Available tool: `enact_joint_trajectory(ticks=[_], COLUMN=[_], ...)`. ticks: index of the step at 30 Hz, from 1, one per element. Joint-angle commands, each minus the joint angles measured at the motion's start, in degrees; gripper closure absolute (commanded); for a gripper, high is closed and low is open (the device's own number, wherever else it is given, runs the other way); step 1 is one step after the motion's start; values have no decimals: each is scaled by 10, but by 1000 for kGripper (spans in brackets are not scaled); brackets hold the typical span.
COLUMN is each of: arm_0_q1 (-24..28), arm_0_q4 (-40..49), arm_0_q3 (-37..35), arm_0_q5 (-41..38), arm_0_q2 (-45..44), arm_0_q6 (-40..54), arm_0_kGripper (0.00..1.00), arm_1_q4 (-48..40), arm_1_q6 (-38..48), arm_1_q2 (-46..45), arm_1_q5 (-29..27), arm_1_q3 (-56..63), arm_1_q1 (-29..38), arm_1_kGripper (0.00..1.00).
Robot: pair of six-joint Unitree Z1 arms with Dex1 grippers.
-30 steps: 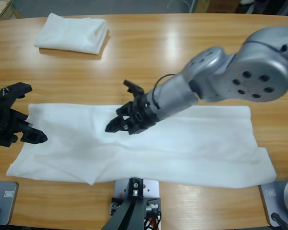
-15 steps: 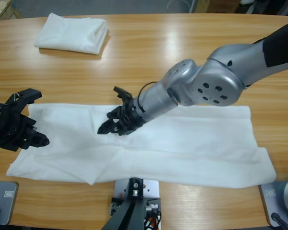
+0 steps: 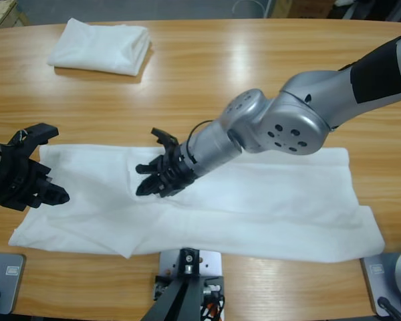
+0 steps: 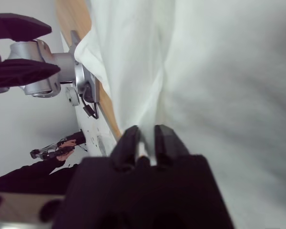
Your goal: Fold clothes
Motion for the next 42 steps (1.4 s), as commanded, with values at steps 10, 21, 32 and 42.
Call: enact_joint_trajectory(ticks=[10, 21, 32, 42], arm_0_q1=[-21, -38, -39, -31], arm_0_q4=[-10, -10, -3, -60], arm_0_q3=[20, 22, 25, 52], arm_0_q5=[-6, -9, -20, 14], arm_0_q2=[22, 21, 20, -2], arm_0_q6=[-5, -15, -13, -22], arm_0_kGripper=[497, 497, 501, 741], arm_1_q4=[37, 165, 102, 74], arm_1_q6=[-92, -79, -22, -50], arm_1_q2=[-110, -107, -113, -69], arm_1_q5=[-149, -199, -165, -150], arm_1_q3=[20, 14, 11, -21], arm_1_q1=[83, 100, 100, 90], arm_1_kGripper=[1000, 1000, 56, 276])
